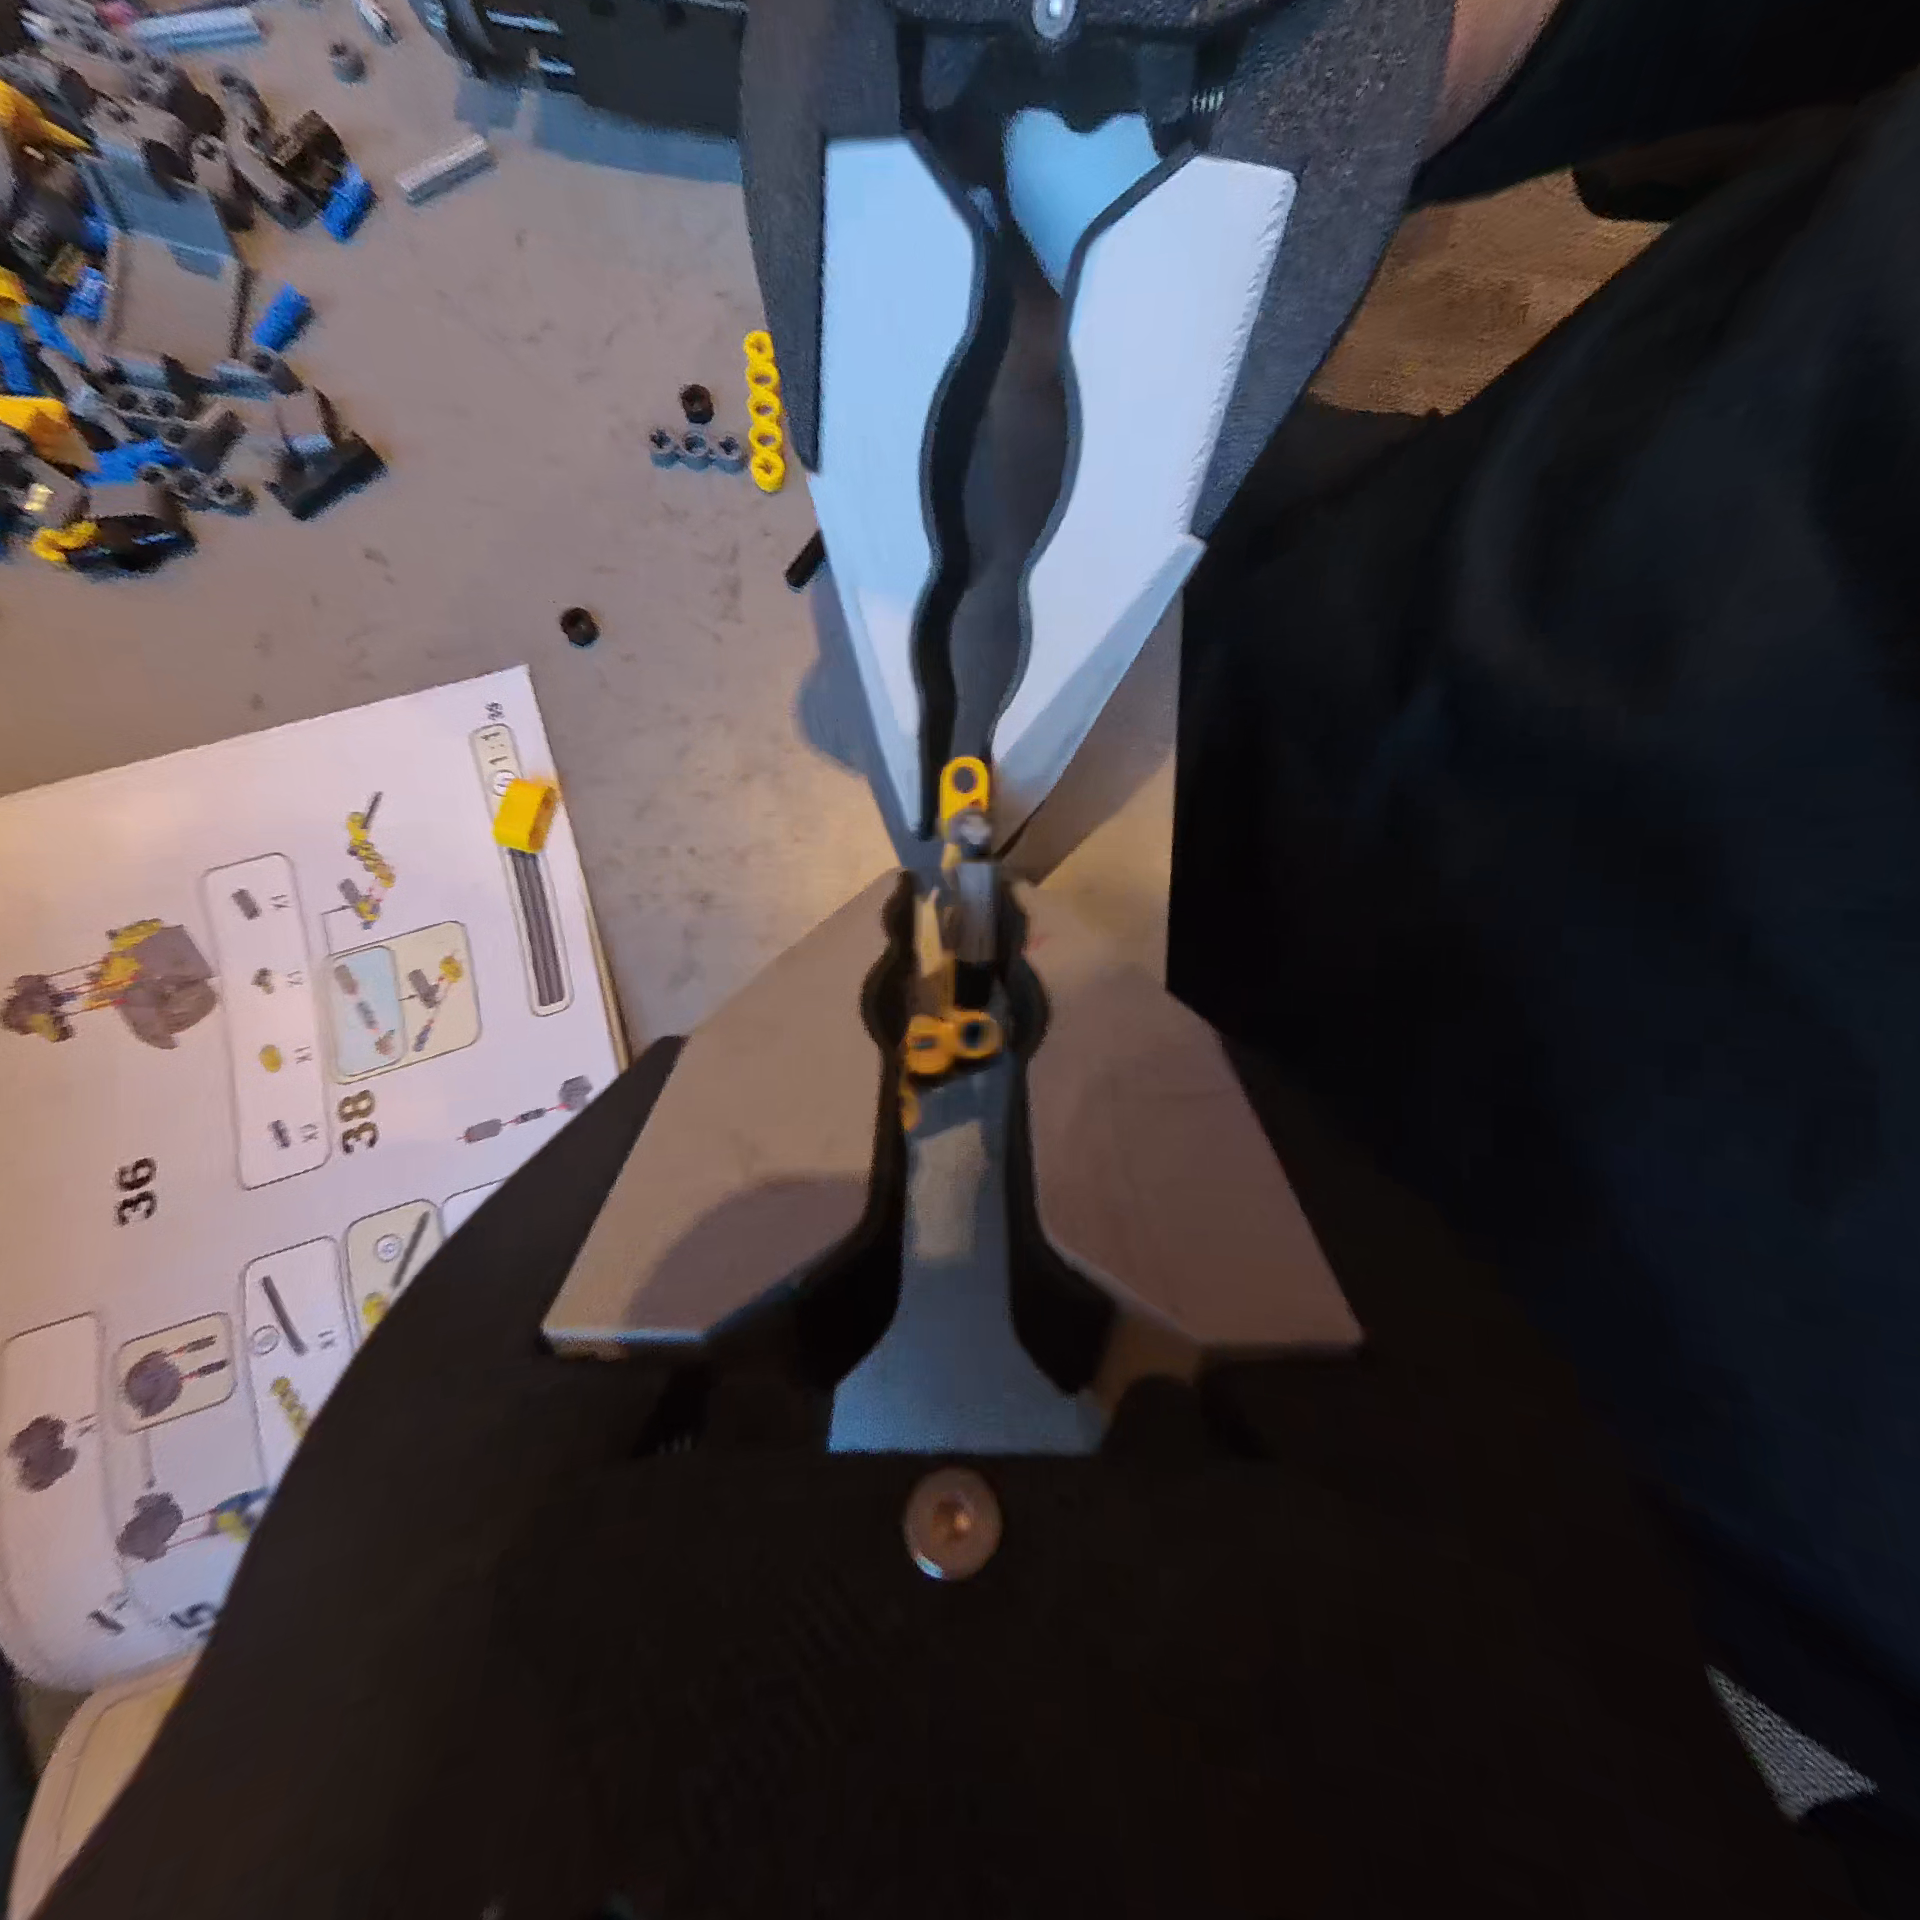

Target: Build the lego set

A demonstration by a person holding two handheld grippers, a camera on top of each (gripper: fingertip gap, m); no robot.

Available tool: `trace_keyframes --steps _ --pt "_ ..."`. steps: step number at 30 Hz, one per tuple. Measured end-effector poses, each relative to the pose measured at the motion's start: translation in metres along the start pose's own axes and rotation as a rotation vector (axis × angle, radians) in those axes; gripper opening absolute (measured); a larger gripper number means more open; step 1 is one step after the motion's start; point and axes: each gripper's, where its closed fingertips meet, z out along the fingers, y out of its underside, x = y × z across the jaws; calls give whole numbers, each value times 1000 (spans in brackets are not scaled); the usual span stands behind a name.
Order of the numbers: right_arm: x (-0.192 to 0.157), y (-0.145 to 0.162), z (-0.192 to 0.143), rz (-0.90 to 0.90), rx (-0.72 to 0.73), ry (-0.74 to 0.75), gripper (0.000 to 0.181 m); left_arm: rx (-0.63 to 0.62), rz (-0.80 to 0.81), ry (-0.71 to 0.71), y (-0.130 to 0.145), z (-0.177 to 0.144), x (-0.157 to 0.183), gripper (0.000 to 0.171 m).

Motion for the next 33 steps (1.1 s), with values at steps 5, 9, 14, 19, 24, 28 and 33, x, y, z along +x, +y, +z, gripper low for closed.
trace_keyframes --steps 5,9,14,19,24,28,33 --pt "-1 0 1 117 9 -62 10 -2 -49 46 0 -3 2 23" --pt "-2 2 2 135 -5 -71 10 11 -40 36 2 0 1 21" --pt "-3 4 4 141 -23 -88 9 10 -110 205 -2 0 11 14" --pt "-1 11 9 56 -78 2 0 -70 -127 199 -2 4 -2 9" --pt "1 12 -2 -26 -99 58 0 -105 -56 196 2 6 2 10" --pt "-4 -10 -11 -94 10 13 22 -92 18 197 0 5 7 9" --pt "-7 -4 -2 -285 -58 27 8 -105 174 125 2 5 9 10"
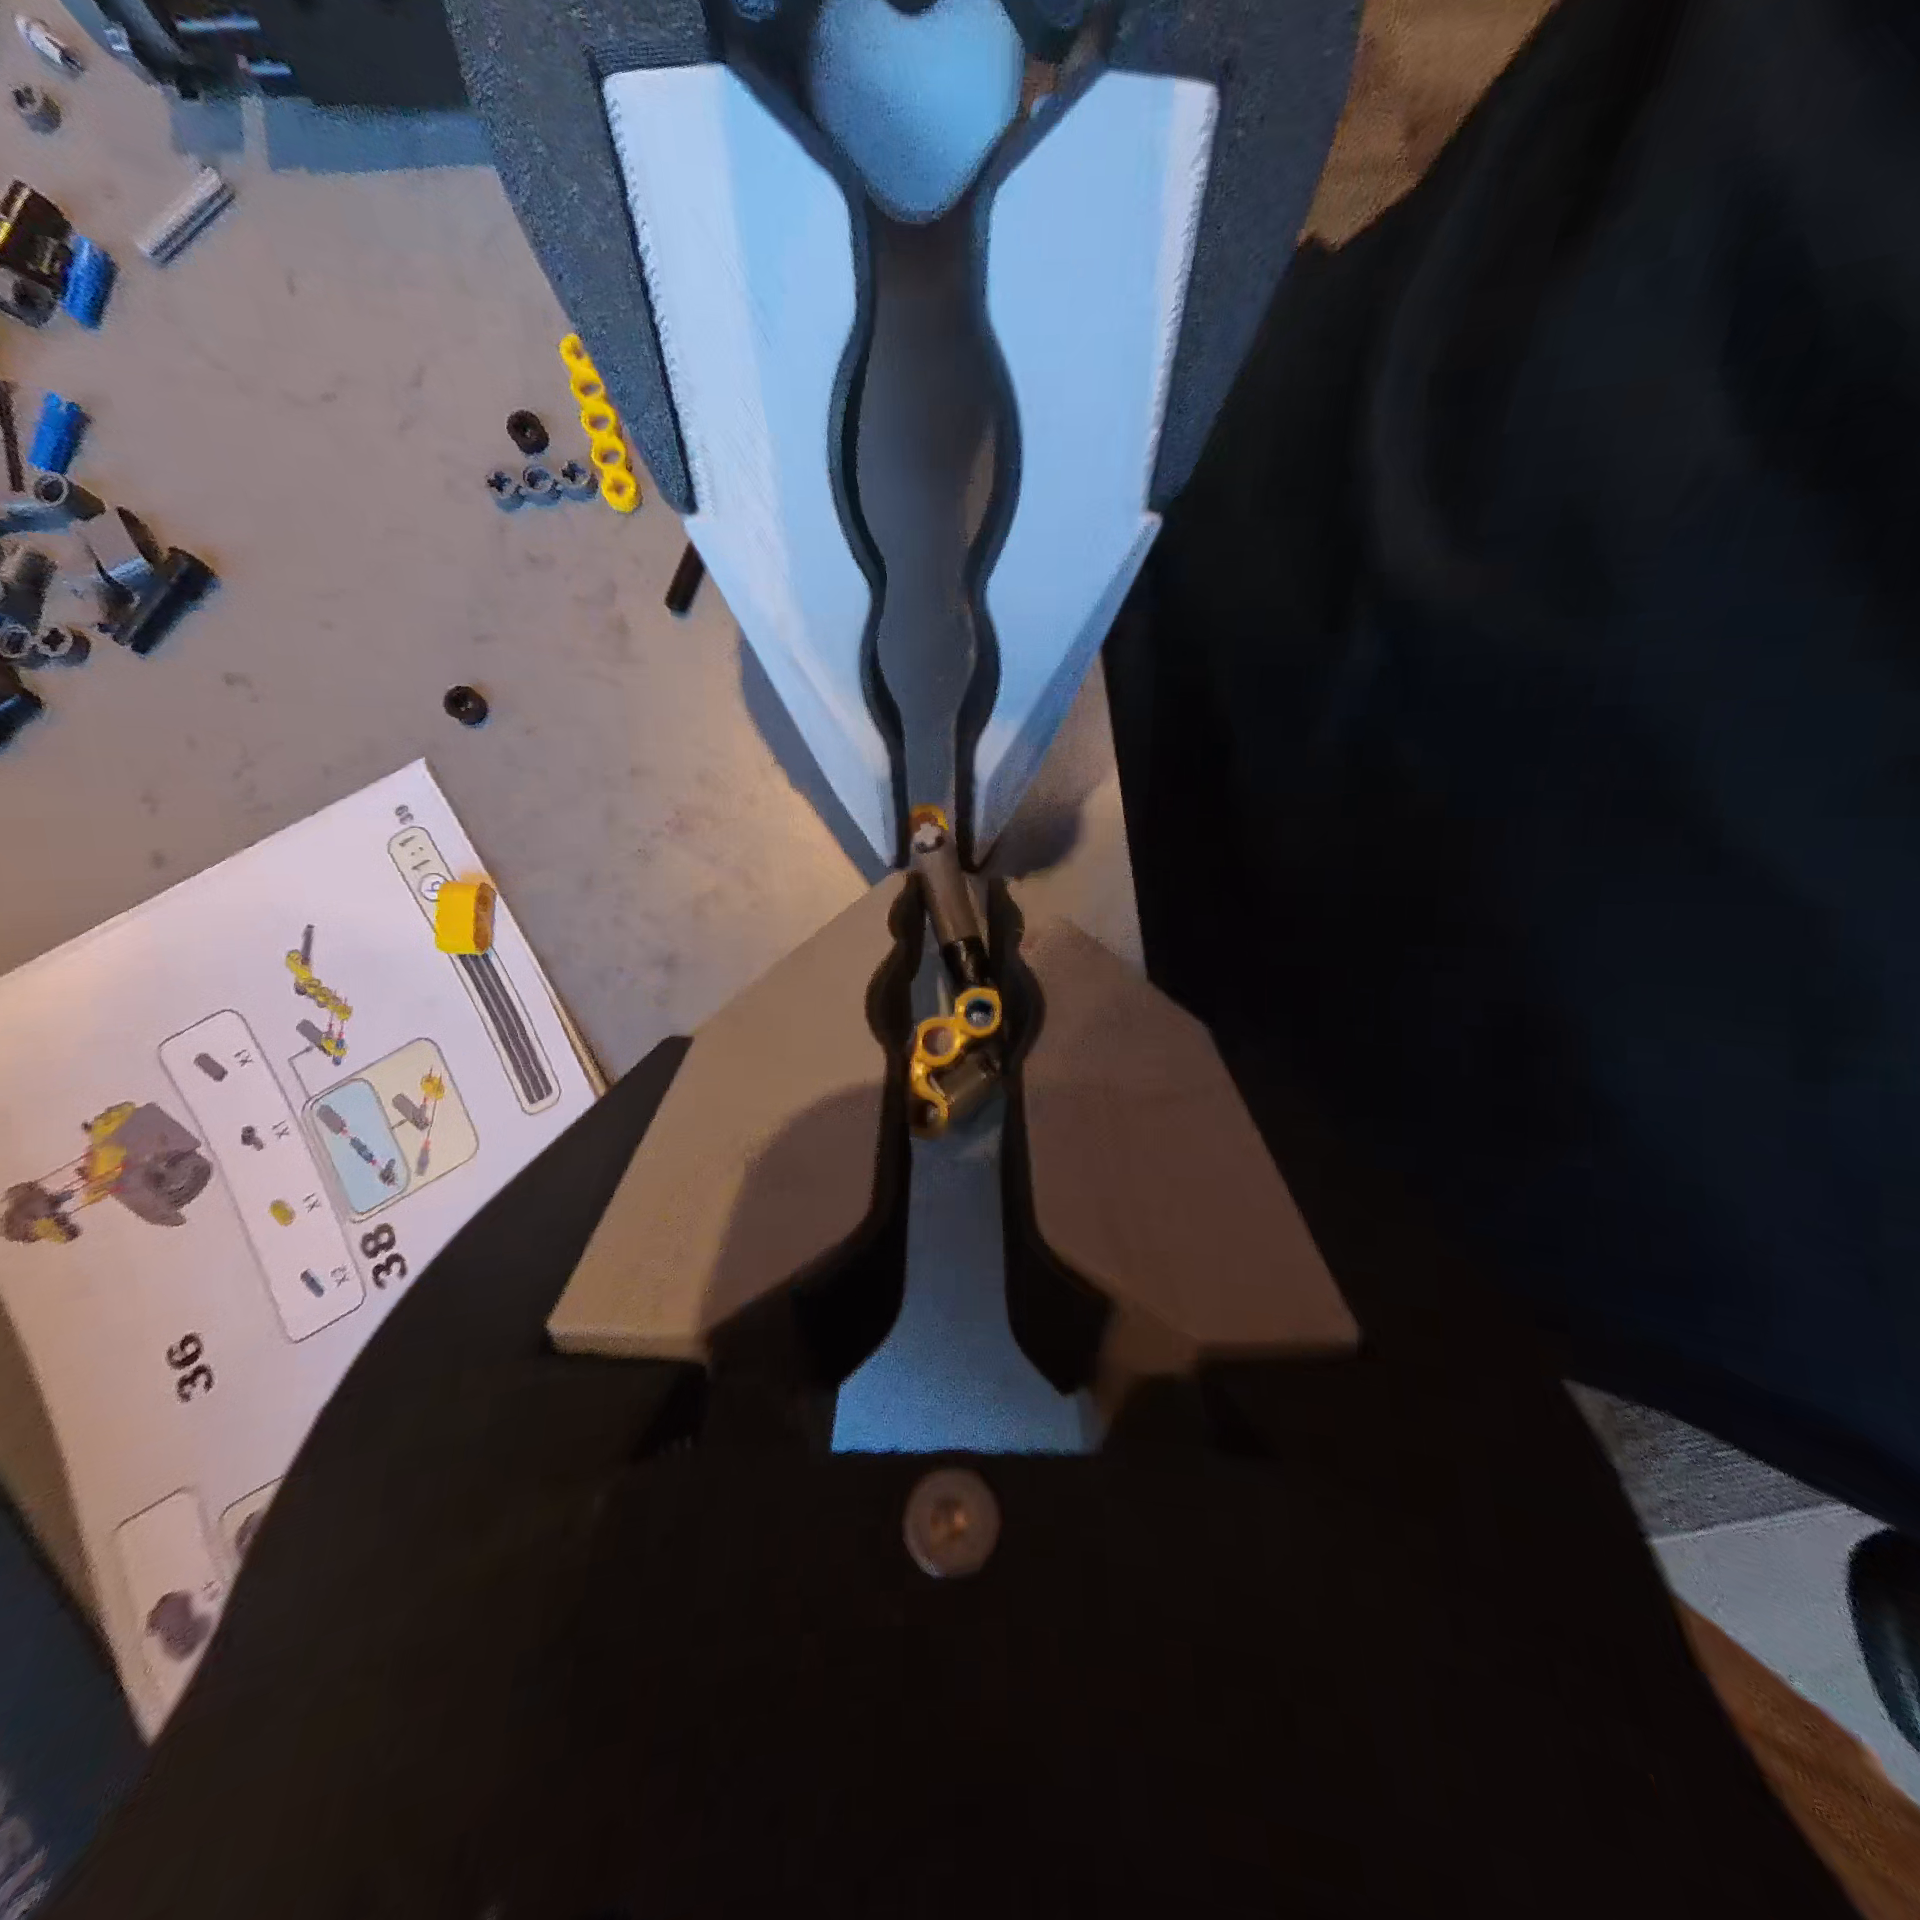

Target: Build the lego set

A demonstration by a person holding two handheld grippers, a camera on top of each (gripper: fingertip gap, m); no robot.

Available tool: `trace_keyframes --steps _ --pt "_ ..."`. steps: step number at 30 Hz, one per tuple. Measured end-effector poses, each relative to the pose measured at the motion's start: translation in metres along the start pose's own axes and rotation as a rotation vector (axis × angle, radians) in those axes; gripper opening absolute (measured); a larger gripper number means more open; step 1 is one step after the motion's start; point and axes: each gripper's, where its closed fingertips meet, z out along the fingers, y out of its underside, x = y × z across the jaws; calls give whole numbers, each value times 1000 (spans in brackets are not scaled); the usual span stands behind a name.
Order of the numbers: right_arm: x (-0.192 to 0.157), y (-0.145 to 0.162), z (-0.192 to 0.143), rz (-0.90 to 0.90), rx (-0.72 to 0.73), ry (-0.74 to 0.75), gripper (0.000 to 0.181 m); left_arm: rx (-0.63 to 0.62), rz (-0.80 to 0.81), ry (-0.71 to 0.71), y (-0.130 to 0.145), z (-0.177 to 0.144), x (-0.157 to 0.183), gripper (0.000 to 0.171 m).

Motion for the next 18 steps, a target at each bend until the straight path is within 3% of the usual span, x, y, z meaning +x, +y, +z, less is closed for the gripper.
trace_keyframes --steps 7,12,15,18 --pt "-4 4 6 -51 -37 5 7 -90 -79 -77 7 2 0 14" --pt "-2 3 7 -44 -36 15 7 -201 -27 -158 13 1 -1 19" --pt "-1 6 6 -32 -44 12 7 -140 -59 -183 5 -14 -6 22" --pt "-1 6 6 -23 -28 6 7 -118 -135 -178 7 -29 -12 47"
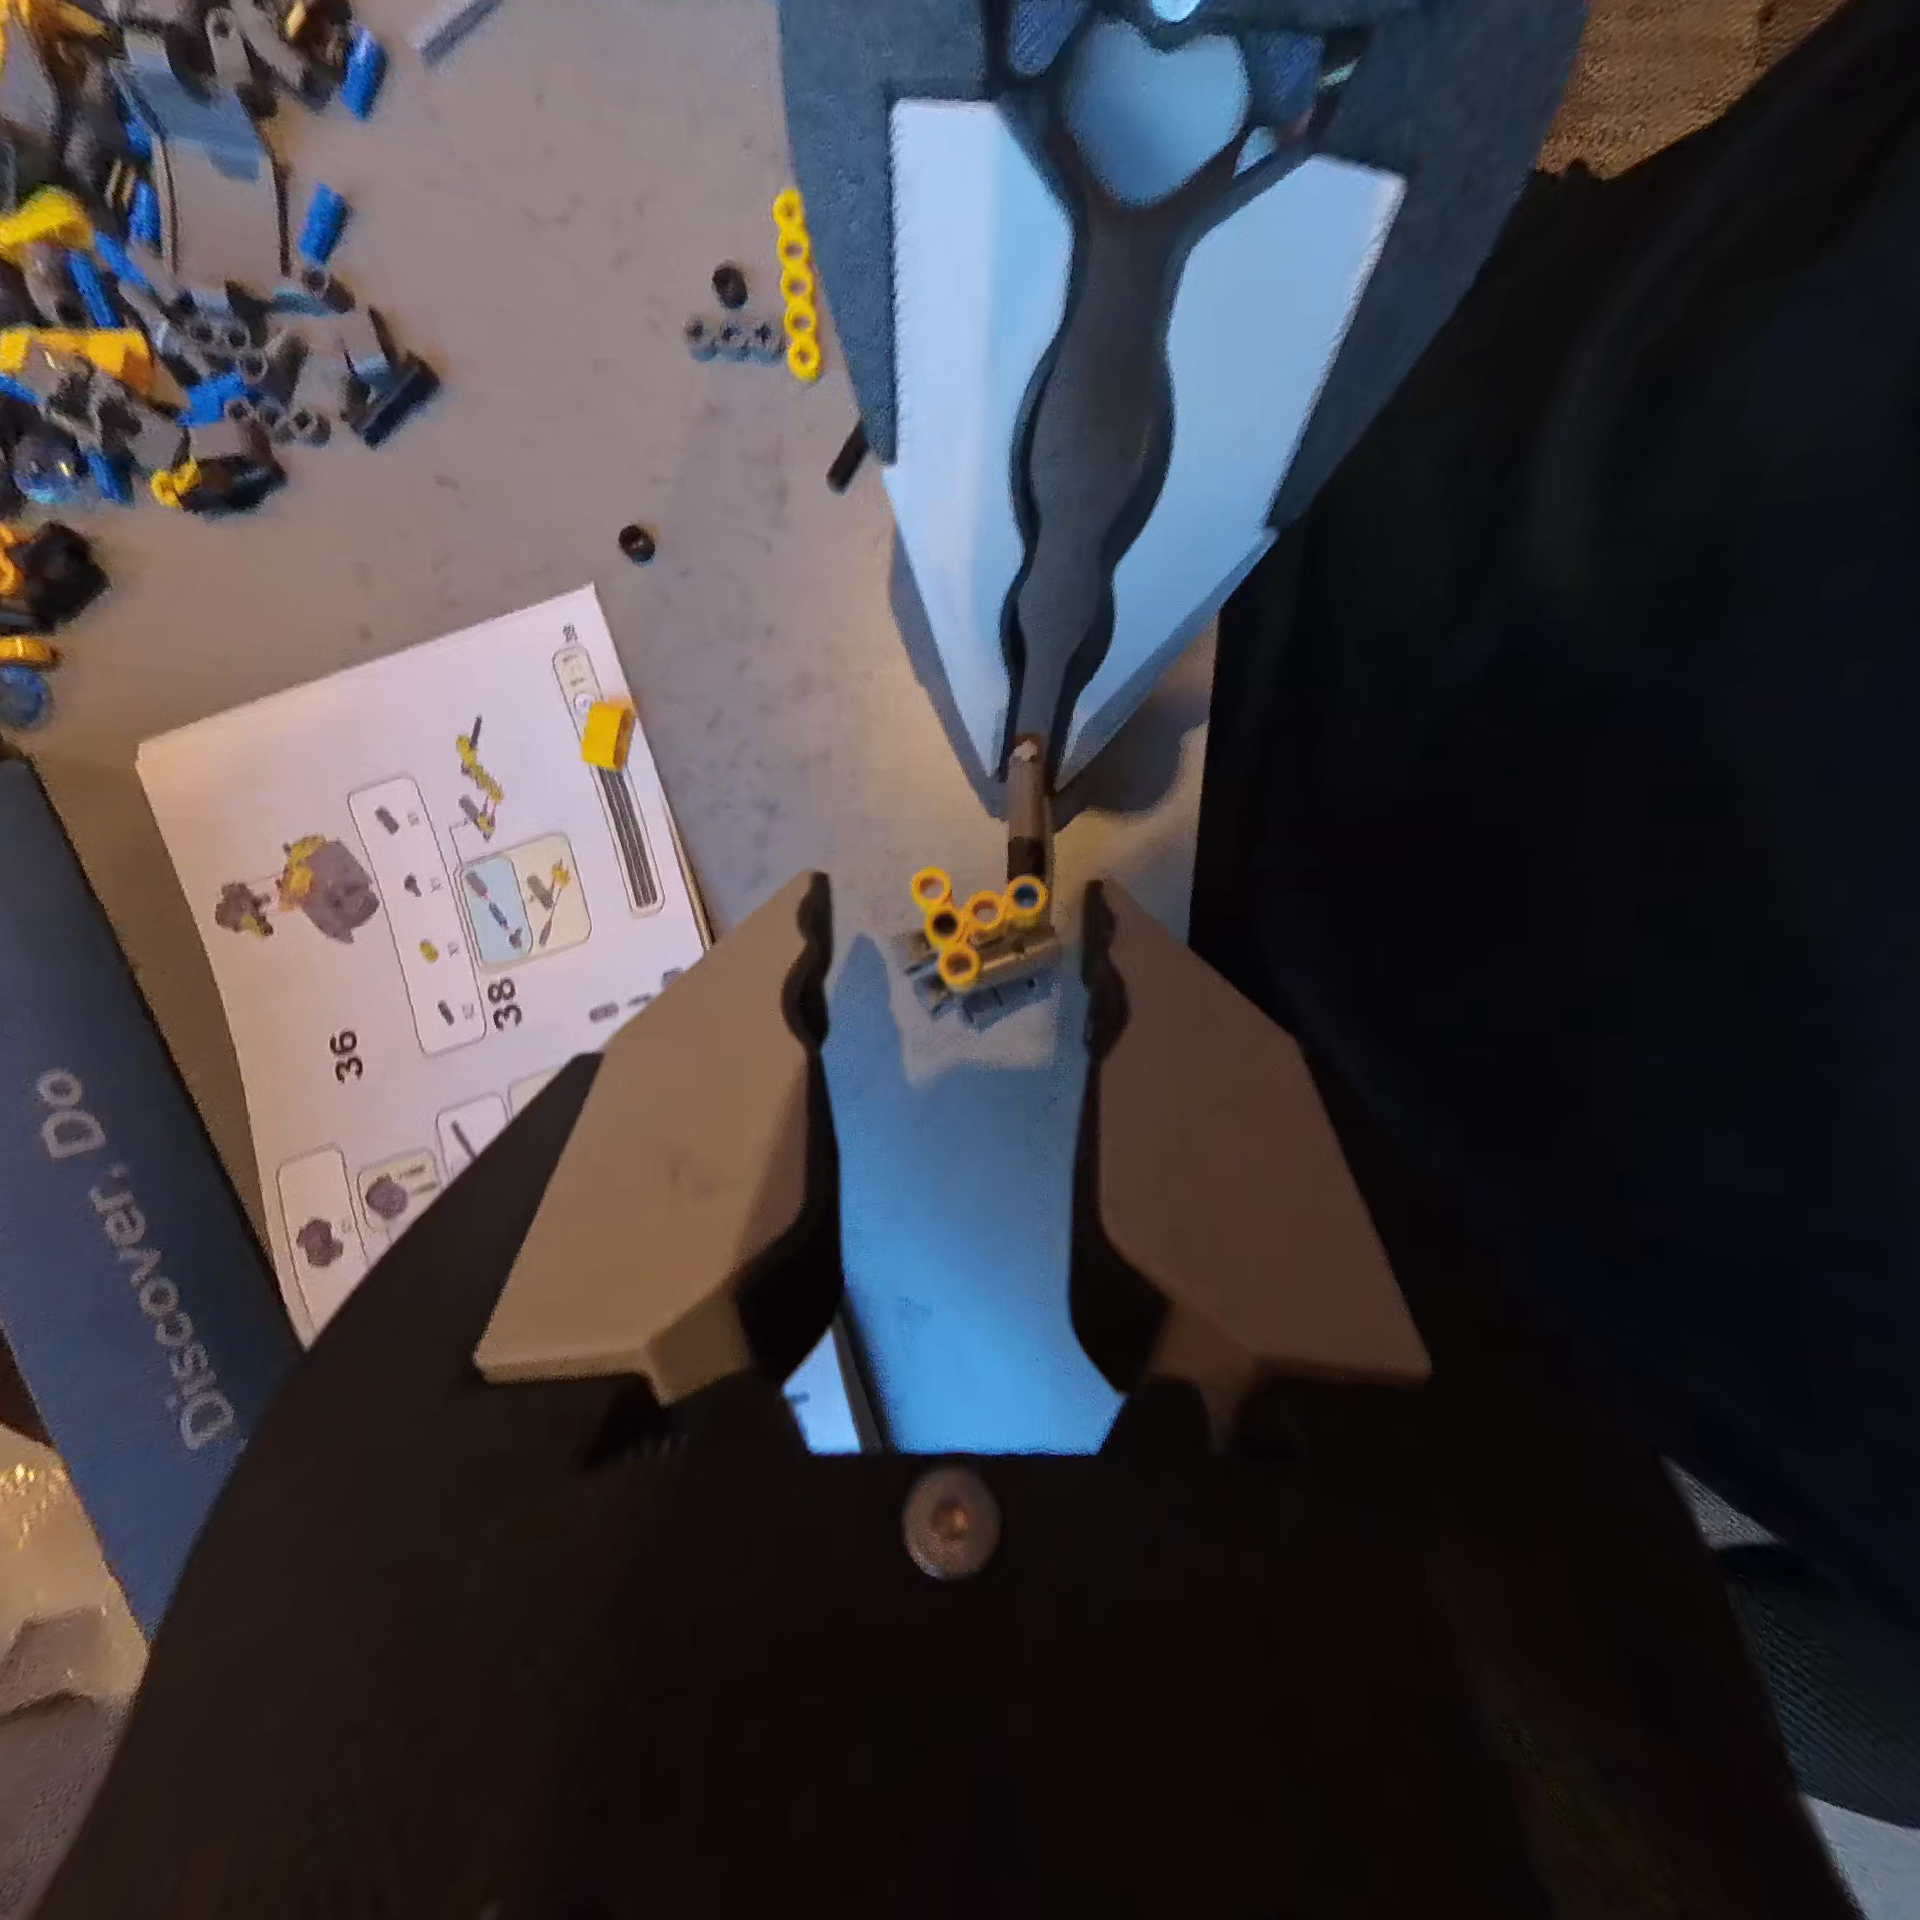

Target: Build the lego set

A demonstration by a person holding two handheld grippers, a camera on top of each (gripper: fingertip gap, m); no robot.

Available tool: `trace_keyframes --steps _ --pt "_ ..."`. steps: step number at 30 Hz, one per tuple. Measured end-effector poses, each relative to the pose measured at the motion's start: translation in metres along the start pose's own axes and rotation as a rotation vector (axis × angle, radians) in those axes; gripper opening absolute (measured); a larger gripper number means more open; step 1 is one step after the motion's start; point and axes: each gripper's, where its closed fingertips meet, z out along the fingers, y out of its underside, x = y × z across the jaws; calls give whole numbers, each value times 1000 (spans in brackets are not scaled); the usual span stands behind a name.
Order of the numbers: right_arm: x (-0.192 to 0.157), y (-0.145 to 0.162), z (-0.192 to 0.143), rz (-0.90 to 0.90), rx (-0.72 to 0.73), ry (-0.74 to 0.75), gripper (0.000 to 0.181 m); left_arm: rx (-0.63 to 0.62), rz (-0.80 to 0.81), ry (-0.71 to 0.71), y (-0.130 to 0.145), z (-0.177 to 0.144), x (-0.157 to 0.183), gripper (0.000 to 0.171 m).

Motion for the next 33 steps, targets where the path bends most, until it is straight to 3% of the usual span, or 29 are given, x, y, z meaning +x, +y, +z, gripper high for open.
trace_keyframes --steps 4,8,16,20,27,33 --pt "-3 -1 2 28 33 -30 7 -22 6 40 9 16 7 51" --pt "-3 -1 2 59 44 -64 7 -25 59 51 14 37 12 36" --pt "-4 1 1 56 36 -82 7 177 -31 173 -1 35 17 34" --pt "-5 0 0 27 44 -70 7 246 -51 133 -7 25 8 36" --pt "-7 -4 0 65 69 -119 7 177 4 139 3 19 14 28" --pt "-4 -8 -4 75 99 -112 7 166 73 26 -7 12 9 28"
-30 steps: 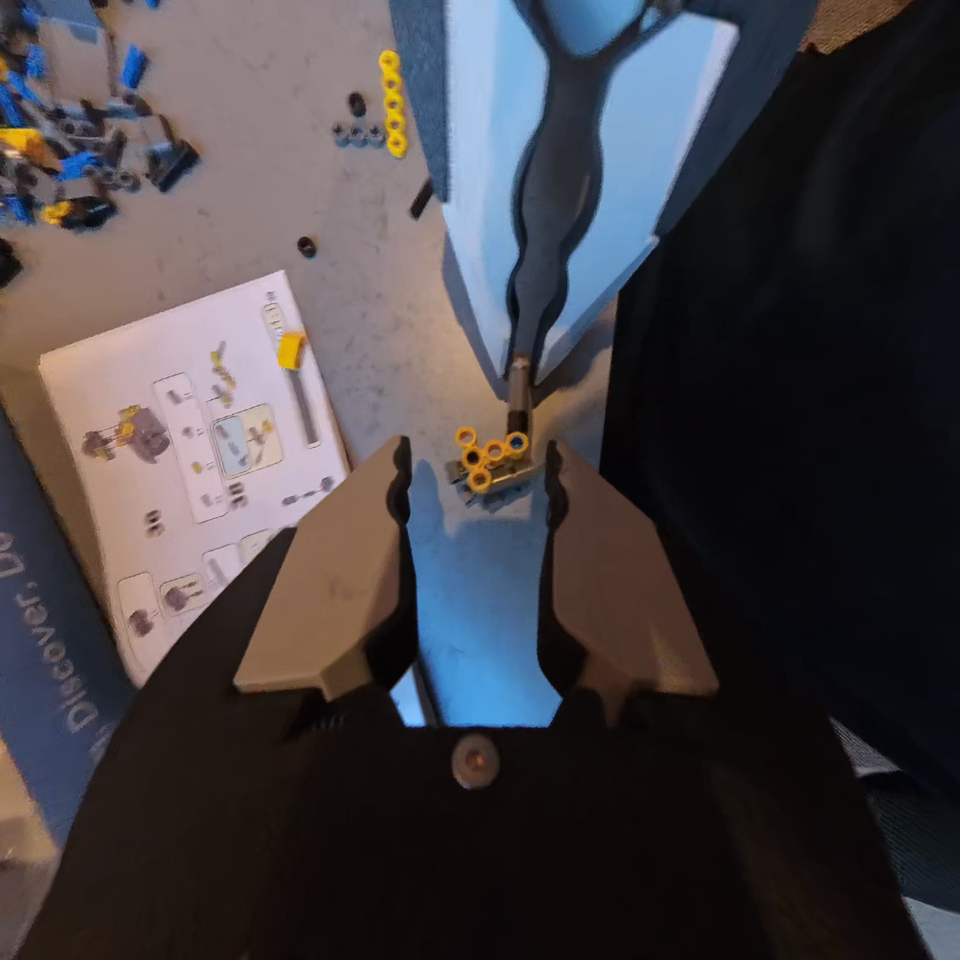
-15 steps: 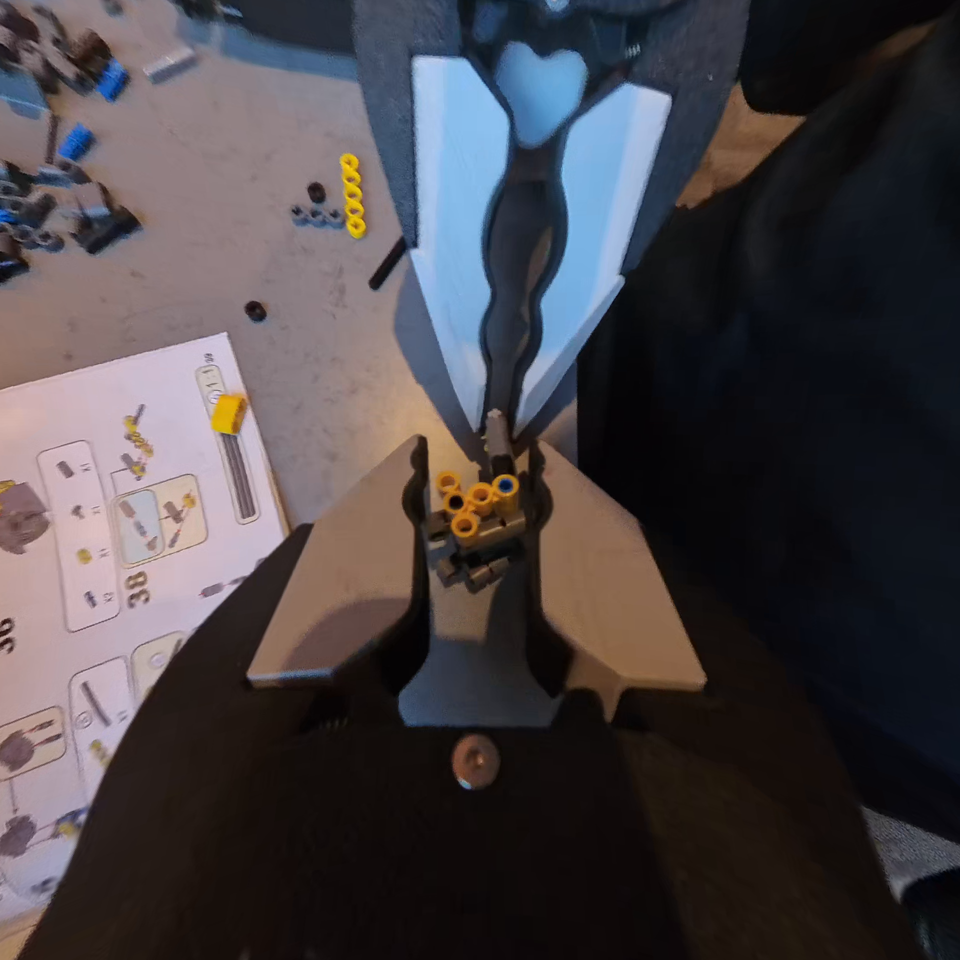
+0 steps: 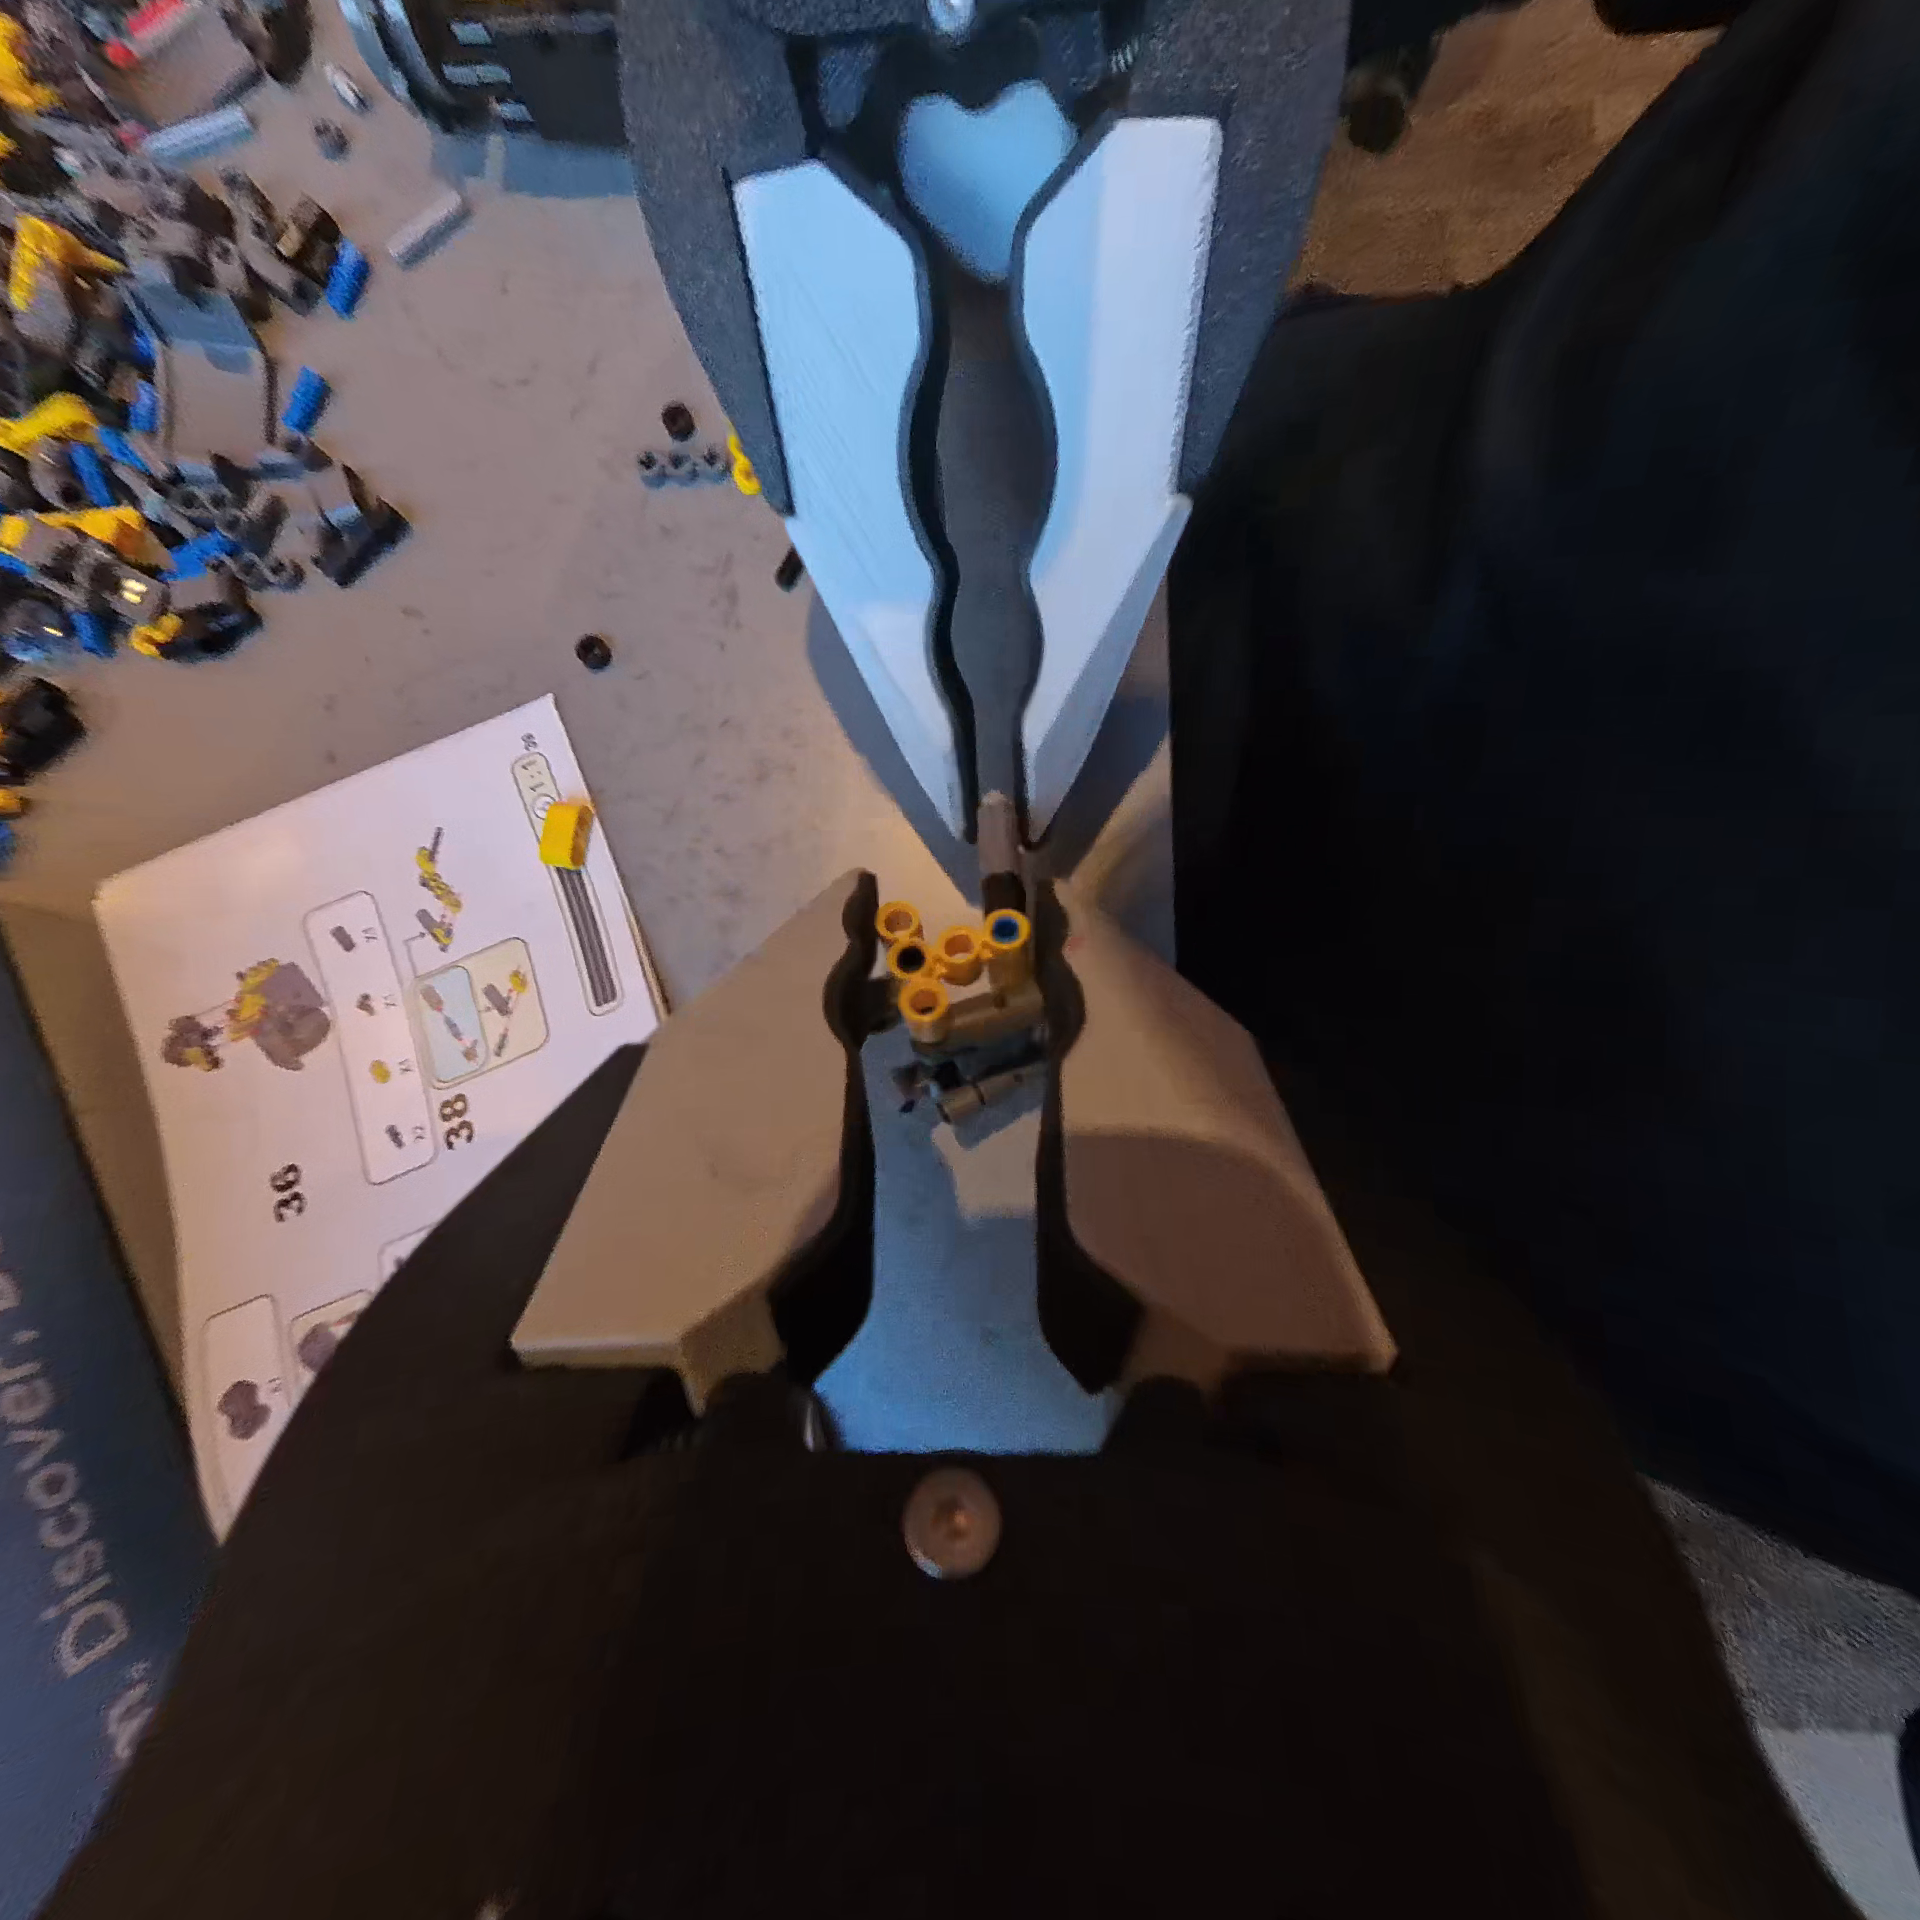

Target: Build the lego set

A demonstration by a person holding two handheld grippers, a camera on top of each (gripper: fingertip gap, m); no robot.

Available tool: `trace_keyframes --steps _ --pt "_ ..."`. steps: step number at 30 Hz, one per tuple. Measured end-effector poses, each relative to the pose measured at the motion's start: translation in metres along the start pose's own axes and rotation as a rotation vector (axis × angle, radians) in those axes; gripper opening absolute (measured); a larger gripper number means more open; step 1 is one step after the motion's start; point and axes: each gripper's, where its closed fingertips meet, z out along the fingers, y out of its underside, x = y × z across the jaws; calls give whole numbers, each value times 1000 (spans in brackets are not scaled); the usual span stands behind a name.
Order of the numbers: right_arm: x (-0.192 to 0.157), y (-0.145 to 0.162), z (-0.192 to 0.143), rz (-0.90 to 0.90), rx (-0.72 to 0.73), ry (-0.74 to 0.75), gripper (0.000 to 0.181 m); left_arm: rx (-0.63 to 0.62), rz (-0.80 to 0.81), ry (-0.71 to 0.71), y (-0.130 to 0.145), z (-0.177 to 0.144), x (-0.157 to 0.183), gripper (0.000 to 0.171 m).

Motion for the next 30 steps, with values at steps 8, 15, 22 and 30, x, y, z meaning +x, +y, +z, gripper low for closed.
trace_keyframes --steps 8,15,22,30 --pt "-3 -5 -1 -16 20 -15 6 -37 39 15 -6 -8 7 32" --pt "-2 4 1 -36 -29 4 6 -133 -3 64 11 7 12 19" --pt "4 5 -8 -61 -37 26 0 -129 -105 139 13 10 10 12" --pt "9 -8 -17 -45 -12 22 0 -116 184 -17 2 7 3 7"
